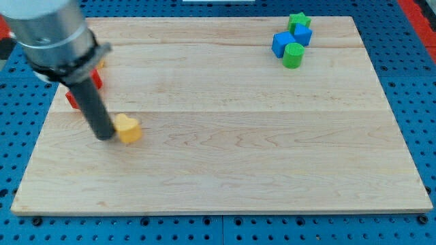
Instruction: Place the yellow heart to the bottom center of the board
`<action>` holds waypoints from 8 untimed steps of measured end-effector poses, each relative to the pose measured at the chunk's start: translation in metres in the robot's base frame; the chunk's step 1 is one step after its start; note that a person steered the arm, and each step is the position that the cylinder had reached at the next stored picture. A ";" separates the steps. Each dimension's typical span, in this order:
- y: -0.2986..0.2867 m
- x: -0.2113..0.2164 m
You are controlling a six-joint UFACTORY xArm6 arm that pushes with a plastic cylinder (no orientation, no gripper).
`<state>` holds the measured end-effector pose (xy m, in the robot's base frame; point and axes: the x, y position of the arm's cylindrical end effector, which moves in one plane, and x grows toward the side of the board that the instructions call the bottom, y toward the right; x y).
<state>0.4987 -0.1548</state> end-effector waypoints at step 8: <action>0.142 -0.021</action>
<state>0.4780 -0.0132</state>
